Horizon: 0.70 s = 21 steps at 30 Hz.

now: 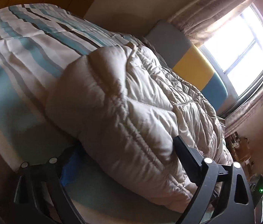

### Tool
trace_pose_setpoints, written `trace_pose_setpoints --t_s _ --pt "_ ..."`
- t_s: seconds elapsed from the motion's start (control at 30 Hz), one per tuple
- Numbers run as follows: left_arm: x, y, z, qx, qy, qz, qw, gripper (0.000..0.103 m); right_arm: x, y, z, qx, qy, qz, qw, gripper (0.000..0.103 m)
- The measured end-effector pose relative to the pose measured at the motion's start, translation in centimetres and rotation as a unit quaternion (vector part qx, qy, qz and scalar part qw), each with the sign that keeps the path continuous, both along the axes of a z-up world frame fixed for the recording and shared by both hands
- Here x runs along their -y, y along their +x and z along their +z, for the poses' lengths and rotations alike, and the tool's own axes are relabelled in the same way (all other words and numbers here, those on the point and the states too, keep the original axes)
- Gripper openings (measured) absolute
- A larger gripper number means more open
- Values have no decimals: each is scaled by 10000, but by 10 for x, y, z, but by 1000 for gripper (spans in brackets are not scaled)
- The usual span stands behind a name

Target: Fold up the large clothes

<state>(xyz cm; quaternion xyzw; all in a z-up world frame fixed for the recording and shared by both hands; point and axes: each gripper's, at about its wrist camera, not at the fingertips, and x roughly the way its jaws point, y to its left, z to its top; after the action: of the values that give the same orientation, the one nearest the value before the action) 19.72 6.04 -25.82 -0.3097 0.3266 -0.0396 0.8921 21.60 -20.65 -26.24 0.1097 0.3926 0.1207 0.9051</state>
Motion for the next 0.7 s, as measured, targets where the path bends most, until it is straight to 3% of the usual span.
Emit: trace_pose_setpoints --t_s 0.17,0.23,0.37,0.5,0.7 --pt "-15 18 -2 -8 -563 247 9981 95 1 -1 -1 39 -14 12 10000 0" --pt "-19 29 -2 -104 -784 336 9963 85 2 -2 -1 42 20 18 10000 0" --pt "-19 40 -5 -241 -946 394 9944 53 3 -6 -2 60 28 26 10000 0" --pt "-9 31 12 -6 -692 312 9971 33 2 -8 -2 62 37 30 10000 0" --pt "16 20 53 702 -179 -53 9974 30 3 -7 -2 43 55 23 10000 0"
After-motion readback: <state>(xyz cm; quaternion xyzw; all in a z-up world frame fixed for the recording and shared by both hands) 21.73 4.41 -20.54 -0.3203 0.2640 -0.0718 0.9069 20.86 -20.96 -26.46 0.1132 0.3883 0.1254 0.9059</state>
